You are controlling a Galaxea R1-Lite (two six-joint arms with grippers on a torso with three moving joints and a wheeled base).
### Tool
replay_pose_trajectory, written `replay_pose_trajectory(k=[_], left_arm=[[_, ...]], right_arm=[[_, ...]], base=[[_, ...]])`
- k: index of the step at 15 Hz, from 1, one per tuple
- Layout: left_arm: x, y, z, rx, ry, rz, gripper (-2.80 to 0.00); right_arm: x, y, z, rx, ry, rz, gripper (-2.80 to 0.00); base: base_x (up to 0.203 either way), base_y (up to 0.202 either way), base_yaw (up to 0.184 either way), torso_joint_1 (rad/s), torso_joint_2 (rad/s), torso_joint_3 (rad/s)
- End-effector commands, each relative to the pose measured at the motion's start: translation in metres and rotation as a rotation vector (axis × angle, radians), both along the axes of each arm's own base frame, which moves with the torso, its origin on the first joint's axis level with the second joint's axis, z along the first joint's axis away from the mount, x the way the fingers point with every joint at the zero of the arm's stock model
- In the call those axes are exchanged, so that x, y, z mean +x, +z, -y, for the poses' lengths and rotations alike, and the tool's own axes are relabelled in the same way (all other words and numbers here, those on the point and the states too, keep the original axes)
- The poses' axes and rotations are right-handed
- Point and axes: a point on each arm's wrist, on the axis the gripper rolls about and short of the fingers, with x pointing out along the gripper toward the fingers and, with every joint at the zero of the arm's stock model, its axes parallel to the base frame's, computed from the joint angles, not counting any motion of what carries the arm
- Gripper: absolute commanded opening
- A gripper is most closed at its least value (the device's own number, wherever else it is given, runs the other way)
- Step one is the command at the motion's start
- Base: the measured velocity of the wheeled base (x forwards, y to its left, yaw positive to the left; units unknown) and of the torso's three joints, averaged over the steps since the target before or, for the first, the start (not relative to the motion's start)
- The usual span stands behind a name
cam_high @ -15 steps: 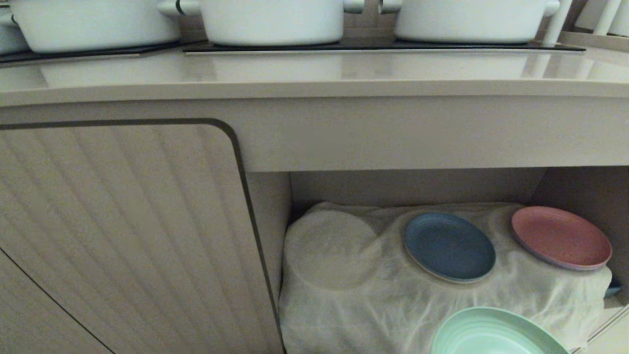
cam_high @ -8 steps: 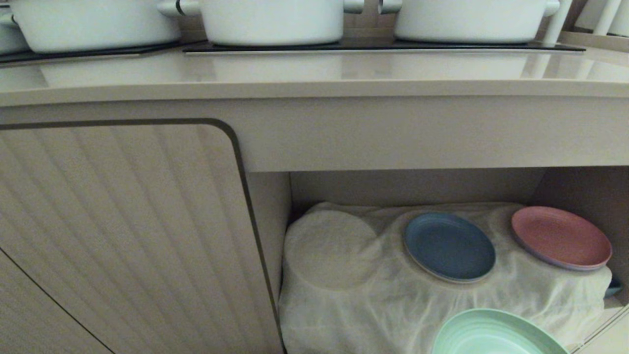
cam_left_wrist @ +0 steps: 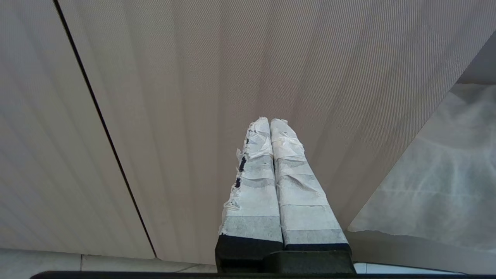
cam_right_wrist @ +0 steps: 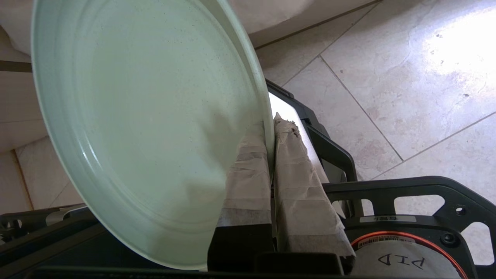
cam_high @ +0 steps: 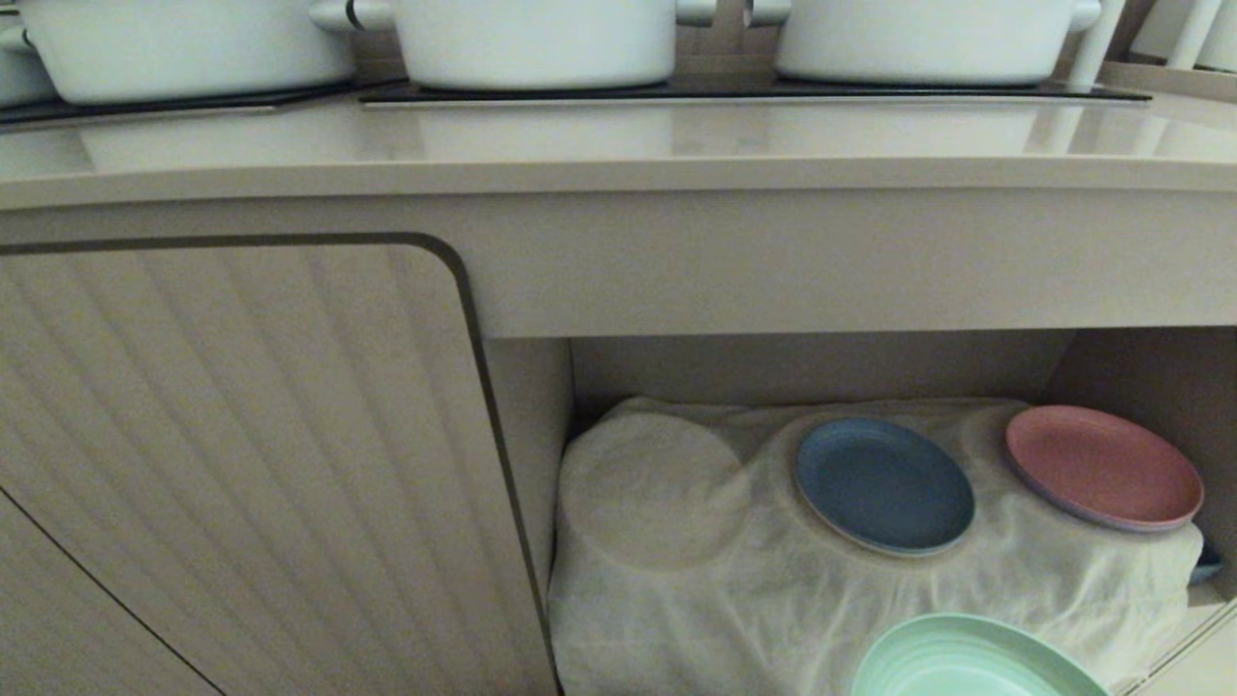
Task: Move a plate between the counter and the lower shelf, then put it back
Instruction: Put the plate
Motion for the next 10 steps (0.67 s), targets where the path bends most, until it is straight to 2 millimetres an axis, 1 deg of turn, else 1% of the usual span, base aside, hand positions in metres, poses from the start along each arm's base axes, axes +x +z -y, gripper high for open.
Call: replay_pose_trajectory(k=[1,10], left_arm=[[0.0000,0.0000,0.0000,-0.001,0.001,0.000,-2.80],[-0.0001,0.0001,0.0000,-0.001,0.001,0.001,-2.80]], right_arm=[[0.0003,-0.0002,-0.0002,0.002,0.001,-0.005,-2.80],[0.0007,-0.0007,-0.0003,0.002,0.002,-0.010,-2.80]], base=[[0.000,0.000,0.000,0.000,0.00,0.000],[0.000,0.000,0.000,0.000,0.00,0.000]])
